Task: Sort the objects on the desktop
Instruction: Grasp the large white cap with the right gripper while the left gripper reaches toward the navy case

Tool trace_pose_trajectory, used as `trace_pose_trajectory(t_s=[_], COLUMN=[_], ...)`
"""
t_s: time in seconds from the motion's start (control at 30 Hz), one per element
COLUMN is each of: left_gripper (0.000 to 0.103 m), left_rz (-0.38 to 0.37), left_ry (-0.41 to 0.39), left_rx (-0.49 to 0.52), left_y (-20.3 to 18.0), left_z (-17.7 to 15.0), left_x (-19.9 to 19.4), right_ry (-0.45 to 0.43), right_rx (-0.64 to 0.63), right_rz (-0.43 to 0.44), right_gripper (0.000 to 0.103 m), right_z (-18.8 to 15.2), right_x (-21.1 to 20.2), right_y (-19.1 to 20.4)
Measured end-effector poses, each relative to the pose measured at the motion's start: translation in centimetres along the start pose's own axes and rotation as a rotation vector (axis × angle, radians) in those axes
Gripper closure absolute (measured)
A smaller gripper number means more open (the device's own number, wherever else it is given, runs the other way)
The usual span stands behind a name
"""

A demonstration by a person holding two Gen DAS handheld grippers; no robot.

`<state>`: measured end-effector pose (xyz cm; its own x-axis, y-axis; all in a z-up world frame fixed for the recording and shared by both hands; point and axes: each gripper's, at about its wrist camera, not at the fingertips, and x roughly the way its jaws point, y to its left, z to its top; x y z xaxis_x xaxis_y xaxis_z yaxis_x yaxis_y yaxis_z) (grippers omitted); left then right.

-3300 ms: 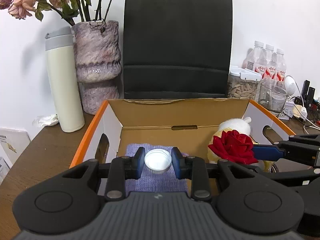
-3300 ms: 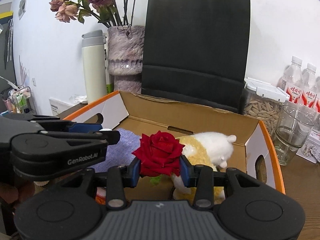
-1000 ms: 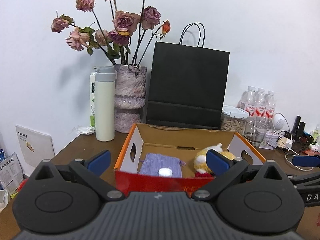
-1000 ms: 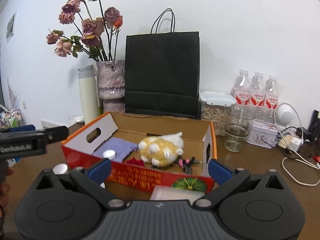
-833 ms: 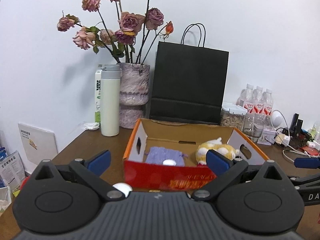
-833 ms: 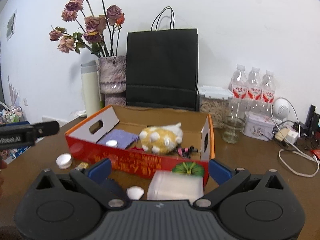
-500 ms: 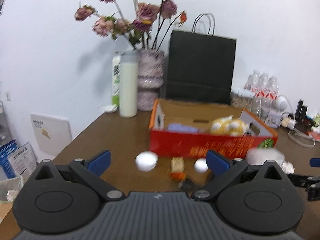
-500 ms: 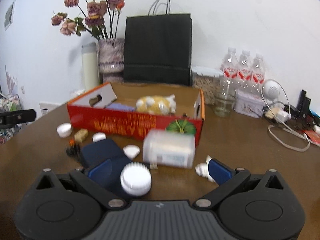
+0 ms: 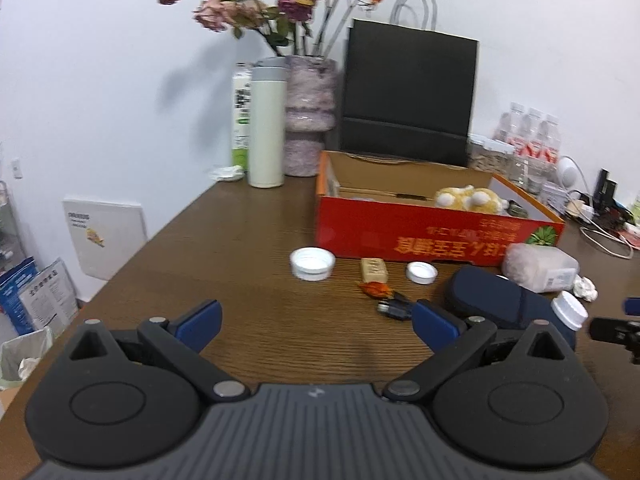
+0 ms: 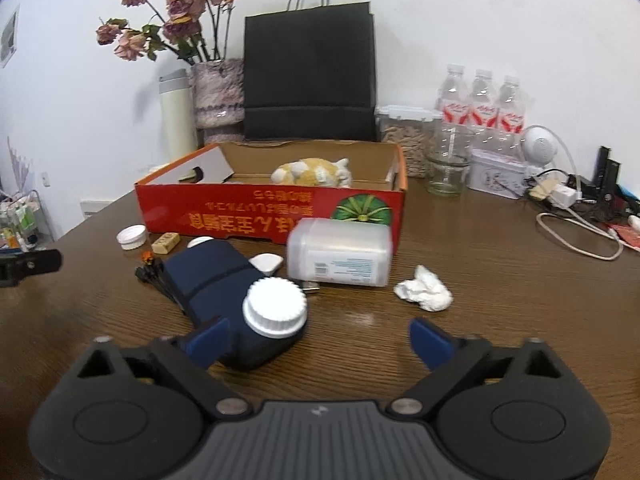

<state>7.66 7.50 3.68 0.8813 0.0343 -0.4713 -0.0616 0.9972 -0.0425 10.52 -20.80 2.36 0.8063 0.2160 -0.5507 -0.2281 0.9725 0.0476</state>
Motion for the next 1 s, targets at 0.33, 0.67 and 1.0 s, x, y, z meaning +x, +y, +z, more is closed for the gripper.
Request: trace_pose_trajectory(t_s=[0.33, 0.67, 1.0], left_gripper=[0.000, 0.000, 0.000], left_rz=[-0.044, -0.083, -0.070], left_ry=[0.042, 0.079, 0.063], left_rx=[0.041, 0.042, 0.055], left_y=[-2.9, -6.1, -9.3], left_z=[0.1, 0.7, 1.7], left_x=[2.1, 2.7, 2.4], right_ry=[0.028, 0.036, 0.080], right_rx=[0.017, 0.051, 0.059], right_rz=[0.055, 0.169, 0.303], right_gripper=[0.032, 0.065, 0.065], right_z=[1.0, 1.2, 0.7], right_x=[2.6, 3.0, 2.2], right_y=[0.4, -0.5, 0.1])
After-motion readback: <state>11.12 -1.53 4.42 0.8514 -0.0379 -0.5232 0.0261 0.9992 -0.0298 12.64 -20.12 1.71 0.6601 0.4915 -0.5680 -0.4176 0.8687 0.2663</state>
